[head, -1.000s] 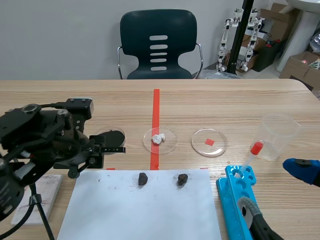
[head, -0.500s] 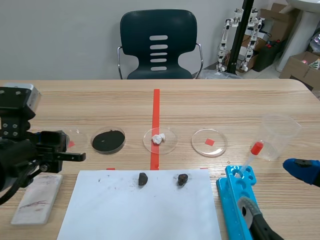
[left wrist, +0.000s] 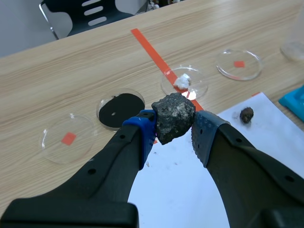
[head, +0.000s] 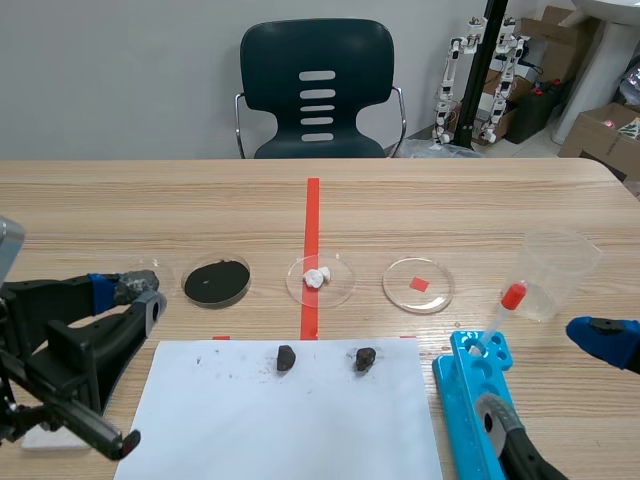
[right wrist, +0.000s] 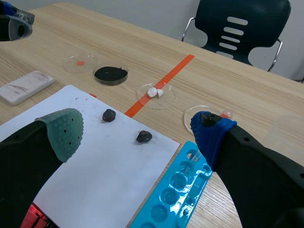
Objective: Pick up the left mineral with the left hand
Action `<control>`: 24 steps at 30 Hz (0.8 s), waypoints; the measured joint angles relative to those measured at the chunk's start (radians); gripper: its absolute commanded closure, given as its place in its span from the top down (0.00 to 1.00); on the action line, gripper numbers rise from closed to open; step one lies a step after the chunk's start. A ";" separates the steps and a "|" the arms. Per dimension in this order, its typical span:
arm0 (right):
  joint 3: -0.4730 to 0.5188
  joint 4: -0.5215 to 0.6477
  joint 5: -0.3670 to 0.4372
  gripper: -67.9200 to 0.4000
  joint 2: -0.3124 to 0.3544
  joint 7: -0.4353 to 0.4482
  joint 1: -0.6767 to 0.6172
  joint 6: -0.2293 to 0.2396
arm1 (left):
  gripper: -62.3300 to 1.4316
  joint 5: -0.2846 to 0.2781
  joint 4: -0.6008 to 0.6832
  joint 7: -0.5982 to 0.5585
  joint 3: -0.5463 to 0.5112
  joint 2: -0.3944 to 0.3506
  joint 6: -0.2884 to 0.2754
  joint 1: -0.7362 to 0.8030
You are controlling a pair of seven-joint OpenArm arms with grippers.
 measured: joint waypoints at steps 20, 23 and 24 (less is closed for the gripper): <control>0.000 0.000 0.000 0.70 0.000 0.000 0.000 0.000 | 0.11 0.080 0.000 -0.020 0.000 0.000 -0.011 0.028; 0.000 0.000 0.000 0.70 0.000 0.000 0.000 0.000 | 0.11 0.080 0.000 -0.020 0.000 0.000 -0.011 0.028; 0.000 0.000 0.000 0.70 0.000 0.000 0.000 0.000 | 0.11 0.080 0.000 -0.020 0.000 0.000 -0.011 0.028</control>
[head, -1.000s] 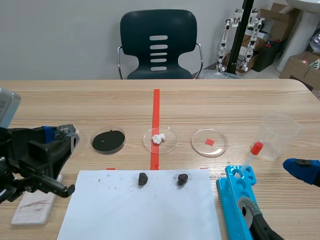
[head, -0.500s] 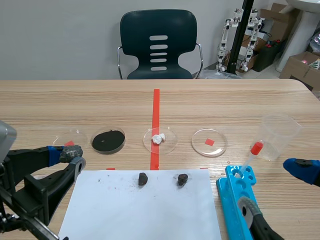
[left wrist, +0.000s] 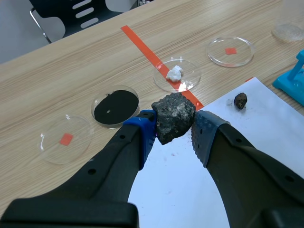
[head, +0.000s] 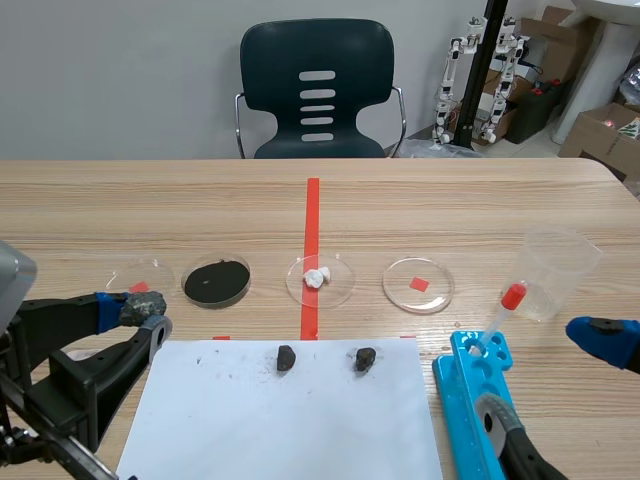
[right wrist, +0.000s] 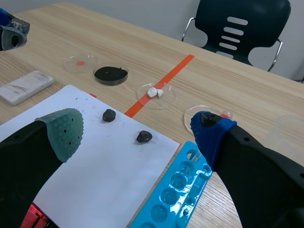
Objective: Pick up the left mineral with the left hand
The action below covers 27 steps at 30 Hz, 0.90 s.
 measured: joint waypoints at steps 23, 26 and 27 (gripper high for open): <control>0.000 0.000 0.000 0.70 0.000 0.000 0.000 0.000 | 0.11 0.029 0.000 0.000 0.000 0.000 0.000 0.000; 0.000 0.000 0.000 0.70 0.000 0.000 0.000 0.000 | 0.11 0.029 0.000 0.000 0.000 0.000 0.000 0.000; 0.000 0.000 0.000 0.70 0.000 0.000 0.000 0.000 | 0.11 0.029 0.000 0.000 0.000 0.000 0.000 0.000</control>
